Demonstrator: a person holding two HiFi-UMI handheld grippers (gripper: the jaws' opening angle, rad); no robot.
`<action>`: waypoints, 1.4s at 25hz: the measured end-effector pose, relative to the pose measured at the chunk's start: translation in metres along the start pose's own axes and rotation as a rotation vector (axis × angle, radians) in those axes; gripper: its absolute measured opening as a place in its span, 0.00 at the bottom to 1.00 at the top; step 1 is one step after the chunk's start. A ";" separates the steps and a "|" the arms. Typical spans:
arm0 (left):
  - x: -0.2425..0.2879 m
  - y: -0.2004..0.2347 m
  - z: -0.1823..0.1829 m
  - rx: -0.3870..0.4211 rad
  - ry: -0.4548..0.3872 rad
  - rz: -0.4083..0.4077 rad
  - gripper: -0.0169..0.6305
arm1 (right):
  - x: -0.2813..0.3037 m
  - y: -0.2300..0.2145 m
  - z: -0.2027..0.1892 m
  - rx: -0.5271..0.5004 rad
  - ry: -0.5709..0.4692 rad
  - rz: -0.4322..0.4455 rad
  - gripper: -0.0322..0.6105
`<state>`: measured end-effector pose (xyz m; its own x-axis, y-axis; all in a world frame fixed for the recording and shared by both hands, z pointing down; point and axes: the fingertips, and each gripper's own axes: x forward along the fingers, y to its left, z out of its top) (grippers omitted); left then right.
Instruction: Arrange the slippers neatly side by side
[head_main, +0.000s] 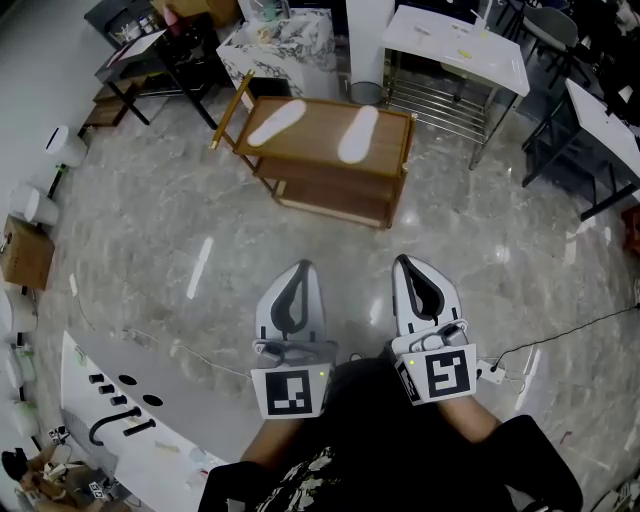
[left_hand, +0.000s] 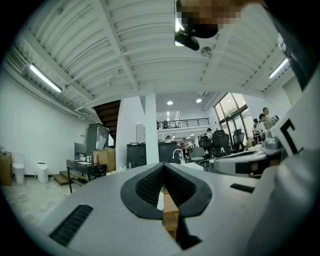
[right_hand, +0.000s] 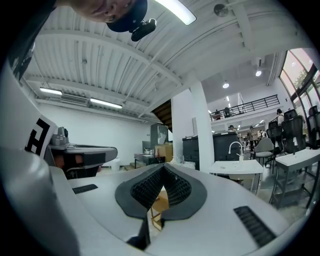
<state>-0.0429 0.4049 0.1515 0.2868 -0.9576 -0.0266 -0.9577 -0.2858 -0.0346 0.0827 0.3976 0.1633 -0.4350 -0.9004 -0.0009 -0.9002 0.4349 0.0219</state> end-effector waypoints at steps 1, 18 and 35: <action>-0.002 0.002 0.000 0.002 -0.003 0.002 0.03 | 0.000 0.003 0.000 -0.001 -0.004 0.001 0.05; -0.030 0.020 -0.008 -0.007 -0.014 0.012 0.03 | -0.012 0.035 -0.001 -0.032 -0.019 0.000 0.05; -0.028 0.030 -0.011 0.002 0.002 0.040 0.03 | -0.002 0.035 -0.003 -0.022 -0.022 0.011 0.05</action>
<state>-0.0800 0.4229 0.1621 0.2478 -0.9685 -0.0265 -0.9684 -0.2468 -0.0351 0.0523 0.4143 0.1667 -0.4454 -0.8951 -0.0230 -0.8949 0.4441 0.0439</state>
